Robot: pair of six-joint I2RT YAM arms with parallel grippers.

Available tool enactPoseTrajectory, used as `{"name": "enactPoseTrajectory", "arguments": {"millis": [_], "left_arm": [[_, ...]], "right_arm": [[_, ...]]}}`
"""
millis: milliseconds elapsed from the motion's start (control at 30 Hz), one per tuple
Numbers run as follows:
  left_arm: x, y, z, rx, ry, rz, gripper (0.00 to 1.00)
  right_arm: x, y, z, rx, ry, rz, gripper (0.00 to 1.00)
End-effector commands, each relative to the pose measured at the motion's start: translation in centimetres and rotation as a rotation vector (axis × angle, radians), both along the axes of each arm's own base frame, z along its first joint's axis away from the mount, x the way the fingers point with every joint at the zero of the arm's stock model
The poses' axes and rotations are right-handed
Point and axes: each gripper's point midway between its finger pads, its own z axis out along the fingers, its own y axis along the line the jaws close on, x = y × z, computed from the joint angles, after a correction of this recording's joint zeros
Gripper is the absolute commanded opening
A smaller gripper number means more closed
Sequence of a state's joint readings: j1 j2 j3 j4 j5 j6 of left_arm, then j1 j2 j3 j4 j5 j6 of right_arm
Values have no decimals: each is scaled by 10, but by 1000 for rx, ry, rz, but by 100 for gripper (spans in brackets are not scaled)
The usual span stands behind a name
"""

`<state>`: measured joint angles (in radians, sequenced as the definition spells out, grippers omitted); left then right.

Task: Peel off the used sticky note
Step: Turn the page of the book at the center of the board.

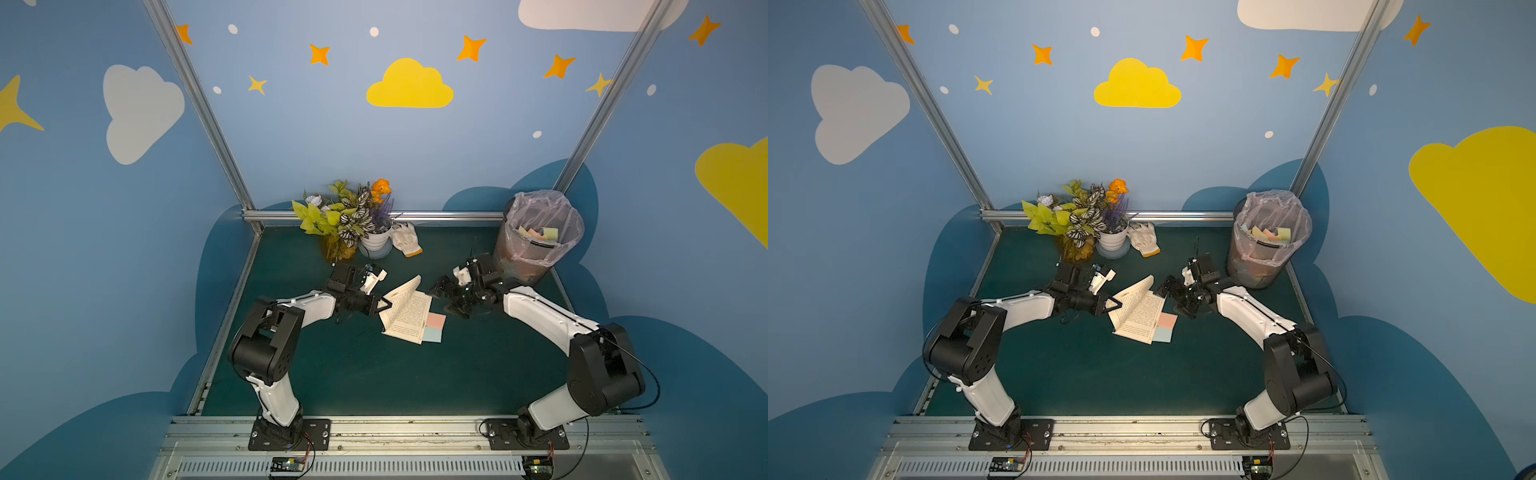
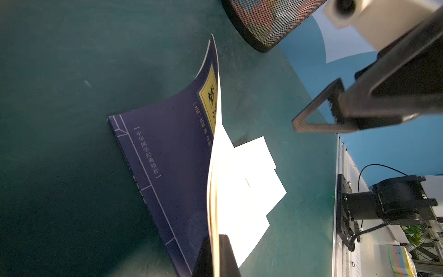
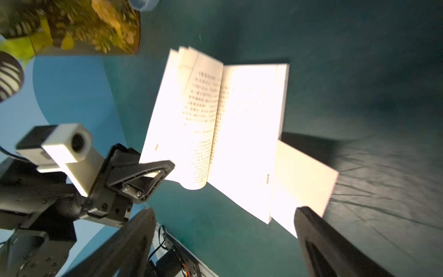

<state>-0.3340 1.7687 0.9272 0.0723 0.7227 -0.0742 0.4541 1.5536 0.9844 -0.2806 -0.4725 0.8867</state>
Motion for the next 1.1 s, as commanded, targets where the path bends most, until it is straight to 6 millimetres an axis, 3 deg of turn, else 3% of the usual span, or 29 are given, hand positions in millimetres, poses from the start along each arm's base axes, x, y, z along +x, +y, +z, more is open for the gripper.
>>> {"name": "enactPoseTrajectory", "arguments": {"millis": [0, 500, 1067], "left_arm": [[-5, 9, -21, 54, 68, 26, 3], [-6, 9, -22, 57, 70, 23, 3], [-6, 9, -22, 59, 70, 21, 3]], "right_arm": [[14, 27, 20, 167, -63, -7, 97], [22, 32, -35, 162, 30, -62, 98], [16, 25, -61, 122, 60, -65, 98]]}}
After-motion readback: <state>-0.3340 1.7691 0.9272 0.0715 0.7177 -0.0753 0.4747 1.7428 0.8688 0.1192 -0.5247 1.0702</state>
